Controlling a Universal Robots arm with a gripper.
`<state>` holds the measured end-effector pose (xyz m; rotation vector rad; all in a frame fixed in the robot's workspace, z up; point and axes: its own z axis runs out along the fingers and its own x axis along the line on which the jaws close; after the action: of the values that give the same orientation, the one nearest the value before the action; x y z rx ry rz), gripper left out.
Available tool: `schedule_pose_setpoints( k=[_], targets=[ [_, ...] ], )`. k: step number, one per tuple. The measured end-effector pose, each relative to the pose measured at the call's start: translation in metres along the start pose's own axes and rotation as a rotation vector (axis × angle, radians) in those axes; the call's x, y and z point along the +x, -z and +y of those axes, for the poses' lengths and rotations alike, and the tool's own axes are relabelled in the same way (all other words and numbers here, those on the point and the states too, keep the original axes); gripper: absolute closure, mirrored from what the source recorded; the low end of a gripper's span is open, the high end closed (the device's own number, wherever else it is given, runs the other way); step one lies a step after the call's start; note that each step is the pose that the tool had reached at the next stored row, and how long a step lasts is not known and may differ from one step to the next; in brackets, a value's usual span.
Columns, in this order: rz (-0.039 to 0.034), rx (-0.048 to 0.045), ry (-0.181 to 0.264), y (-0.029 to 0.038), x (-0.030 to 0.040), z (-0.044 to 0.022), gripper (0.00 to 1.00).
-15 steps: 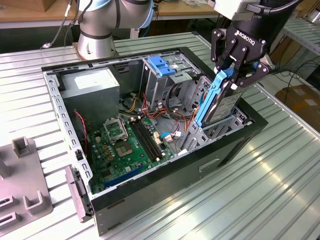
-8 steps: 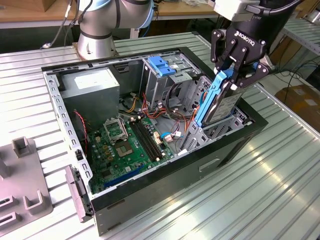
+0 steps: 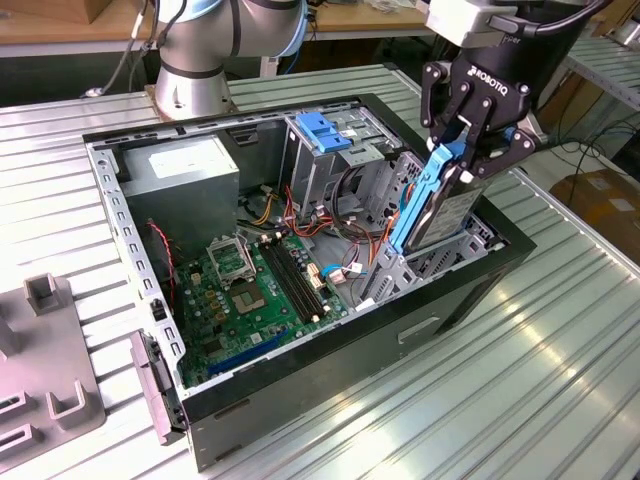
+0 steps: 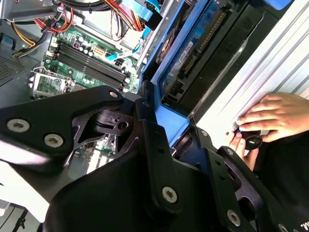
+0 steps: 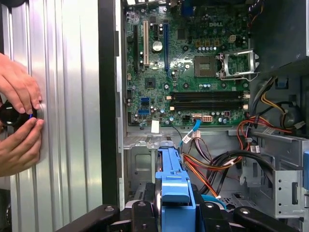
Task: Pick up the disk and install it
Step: 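Insert the disk into the insertion slot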
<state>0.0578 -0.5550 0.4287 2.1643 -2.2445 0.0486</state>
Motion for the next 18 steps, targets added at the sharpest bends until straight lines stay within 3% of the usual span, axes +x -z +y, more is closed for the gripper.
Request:
schedule_pose_setpoints(
  k=[18],
  targets=[
    [0.0000,0.0005,0.000,-0.0136,-0.0005,0.0001,0.63]
  ],
)
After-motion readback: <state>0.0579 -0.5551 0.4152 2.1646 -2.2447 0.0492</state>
